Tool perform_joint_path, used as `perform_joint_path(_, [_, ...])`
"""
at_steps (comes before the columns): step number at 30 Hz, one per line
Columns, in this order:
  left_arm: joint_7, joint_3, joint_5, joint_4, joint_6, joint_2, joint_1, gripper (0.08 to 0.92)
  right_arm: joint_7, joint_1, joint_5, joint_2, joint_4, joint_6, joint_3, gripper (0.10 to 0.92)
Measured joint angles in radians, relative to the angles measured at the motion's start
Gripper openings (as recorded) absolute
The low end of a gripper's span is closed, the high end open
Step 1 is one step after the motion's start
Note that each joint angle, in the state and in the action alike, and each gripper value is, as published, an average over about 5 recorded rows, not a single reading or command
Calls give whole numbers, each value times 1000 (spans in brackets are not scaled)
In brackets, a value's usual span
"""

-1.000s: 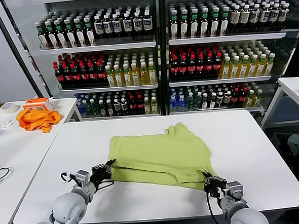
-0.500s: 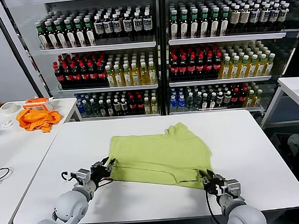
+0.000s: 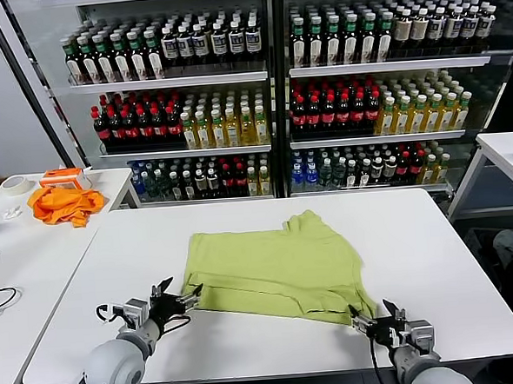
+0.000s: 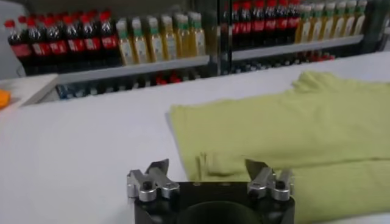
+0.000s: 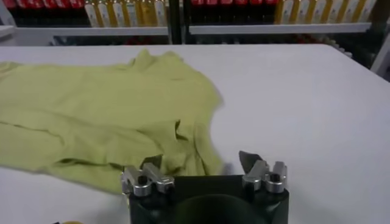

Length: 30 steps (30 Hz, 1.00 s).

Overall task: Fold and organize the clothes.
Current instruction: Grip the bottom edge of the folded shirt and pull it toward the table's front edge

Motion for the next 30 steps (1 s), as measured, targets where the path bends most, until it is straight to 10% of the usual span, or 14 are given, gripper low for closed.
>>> perform_joint_path(22, [-31, 9, 17, -27, 39, -17, 46, 109, -25, -11, 27, 8, -7, 39, -8, 148])
perform_joint_path(30, [-24, -32, 48, -89, 25, -3, 133, 83, -25, -78, 1, 1, 59, 52, 12, 110])
